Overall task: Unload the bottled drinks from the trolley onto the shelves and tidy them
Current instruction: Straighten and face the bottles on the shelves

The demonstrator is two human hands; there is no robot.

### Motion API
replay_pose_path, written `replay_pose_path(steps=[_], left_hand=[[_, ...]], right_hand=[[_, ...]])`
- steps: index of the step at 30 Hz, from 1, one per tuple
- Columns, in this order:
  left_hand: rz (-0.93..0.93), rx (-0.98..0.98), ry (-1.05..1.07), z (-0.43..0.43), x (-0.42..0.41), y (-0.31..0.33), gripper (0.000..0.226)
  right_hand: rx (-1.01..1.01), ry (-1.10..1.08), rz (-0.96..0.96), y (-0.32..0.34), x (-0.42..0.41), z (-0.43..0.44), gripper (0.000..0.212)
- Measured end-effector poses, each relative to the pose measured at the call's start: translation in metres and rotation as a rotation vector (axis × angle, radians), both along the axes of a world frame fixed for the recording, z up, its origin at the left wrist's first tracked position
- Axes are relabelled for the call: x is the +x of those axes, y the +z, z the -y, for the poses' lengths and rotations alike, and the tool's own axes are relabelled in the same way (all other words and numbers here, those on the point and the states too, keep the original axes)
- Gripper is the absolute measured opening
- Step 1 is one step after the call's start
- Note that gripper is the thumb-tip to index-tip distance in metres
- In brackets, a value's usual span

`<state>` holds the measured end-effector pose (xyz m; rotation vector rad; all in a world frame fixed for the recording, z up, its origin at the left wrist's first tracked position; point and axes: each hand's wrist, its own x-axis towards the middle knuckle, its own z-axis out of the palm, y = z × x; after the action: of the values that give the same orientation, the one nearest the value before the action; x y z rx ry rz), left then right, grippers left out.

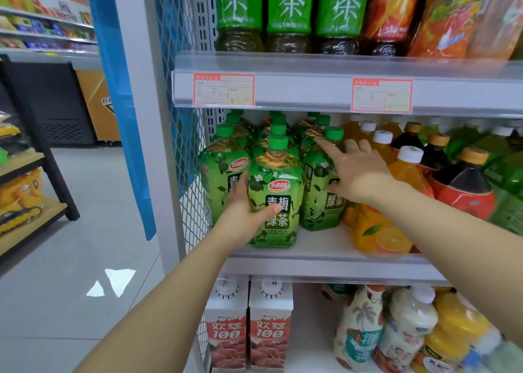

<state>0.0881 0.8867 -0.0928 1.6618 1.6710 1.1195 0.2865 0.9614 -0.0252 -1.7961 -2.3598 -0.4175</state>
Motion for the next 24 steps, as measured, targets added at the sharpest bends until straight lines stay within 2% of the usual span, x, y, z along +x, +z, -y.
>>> replay_pose_path(steps=[5,13,16,19,22,24], left_hand=[[-0.004,0.002,0.001,-0.001,0.0,-0.001,0.099],[0.002,0.018,-0.002,-0.002,0.0,-0.004,0.098],[0.002,0.005,0.004,0.0,0.001,-0.002,0.1],[-0.011,-0.004,0.006,0.002,0.002,0.001,0.1],[-0.014,-0.006,0.01,0.004,0.003,0.002,0.1],[-0.009,-0.003,0.014,0.005,0.003,0.003,0.101]], right_hand=[[0.114,-0.007,-0.008,-0.009,-0.009,-0.012,0.088],[0.154,0.003,0.019,-0.014,-0.009,-0.02,0.089],[0.073,-0.002,0.014,-0.006,-0.011,-0.014,0.09],[-0.047,0.054,-0.011,0.005,0.001,0.006,0.08],[0.137,0.151,0.007,0.003,0.031,0.035,0.06],[0.28,0.128,0.034,0.0,0.055,0.05,0.054]])
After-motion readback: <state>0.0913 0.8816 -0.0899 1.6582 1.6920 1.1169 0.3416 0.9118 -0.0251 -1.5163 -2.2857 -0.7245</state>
